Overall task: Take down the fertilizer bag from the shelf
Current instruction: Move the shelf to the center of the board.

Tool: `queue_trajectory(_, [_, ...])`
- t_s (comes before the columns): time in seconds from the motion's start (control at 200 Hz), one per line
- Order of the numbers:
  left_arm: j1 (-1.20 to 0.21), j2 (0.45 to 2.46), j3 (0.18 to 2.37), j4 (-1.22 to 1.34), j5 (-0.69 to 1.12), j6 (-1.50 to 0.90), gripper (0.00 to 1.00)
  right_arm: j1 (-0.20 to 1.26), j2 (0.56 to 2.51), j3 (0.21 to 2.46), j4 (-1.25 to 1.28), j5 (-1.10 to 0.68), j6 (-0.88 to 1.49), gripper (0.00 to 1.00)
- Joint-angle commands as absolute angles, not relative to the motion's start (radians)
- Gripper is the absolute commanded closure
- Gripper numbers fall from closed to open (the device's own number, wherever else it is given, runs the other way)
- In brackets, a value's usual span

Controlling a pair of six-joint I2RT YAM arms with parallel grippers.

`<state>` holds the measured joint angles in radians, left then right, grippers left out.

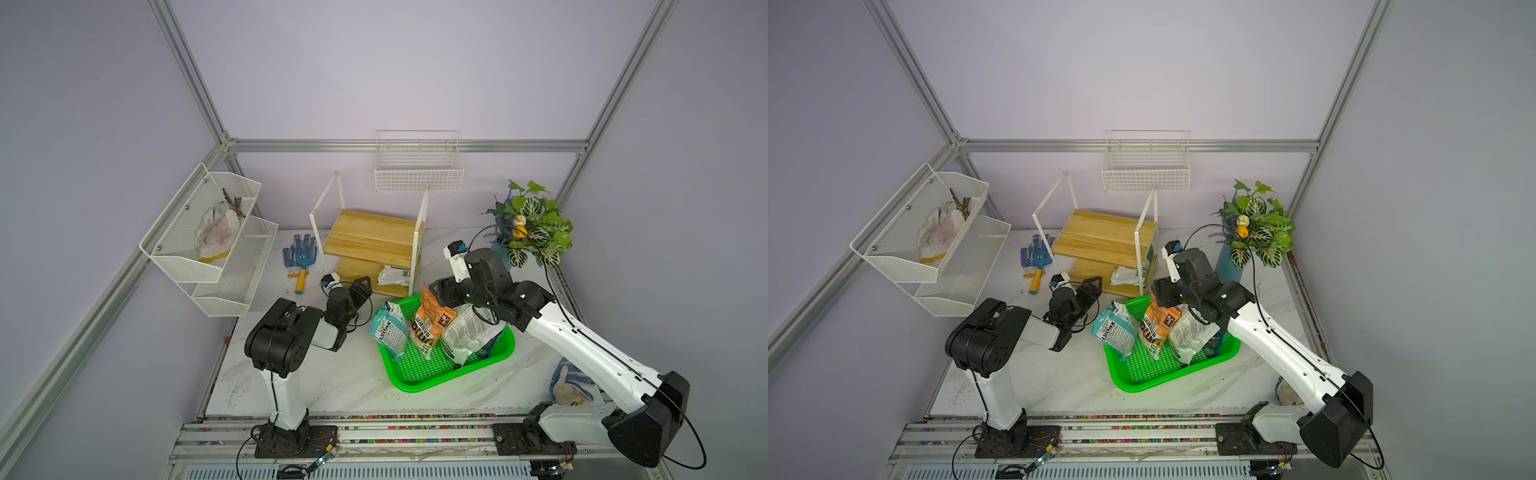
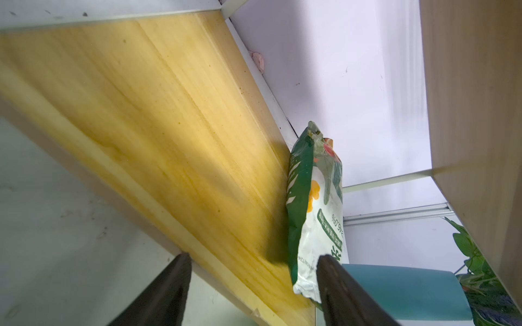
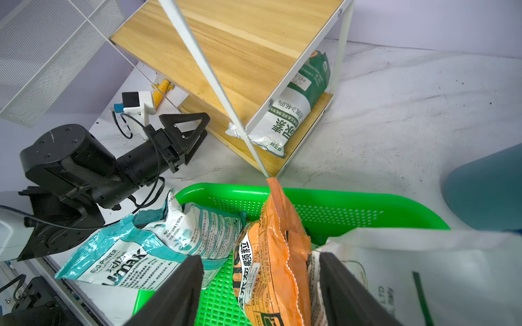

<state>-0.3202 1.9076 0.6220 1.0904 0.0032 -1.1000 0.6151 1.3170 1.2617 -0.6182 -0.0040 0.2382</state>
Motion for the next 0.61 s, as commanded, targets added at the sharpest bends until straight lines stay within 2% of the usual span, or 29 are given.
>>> queue_trajectory(0.0, [-0.331,1.950,0.744,1.150,0.028,-1.107,0.24,0.615,1.346,1.302,-0.648,0.006,0.229,0.30])
queue_trajectory(0.215, [-0.337,1.963,0.791,1.138,0.050,-1.123,0.23,0.614,1.366,1.308,-0.647,0.005,0.228,0.30])
queue_trajectory(0.47, [-0.337,1.812,0.729,1.008,0.025,-1.082,0.22,0.615,1.373,1.302,-0.644,0.015,0.216,0.30])
queue_trajectory(0.6, [-0.338,1.830,0.778,0.997,0.086,-1.067,0.22,0.615,1.384,1.301,-0.638,0.004,0.216,0.30])
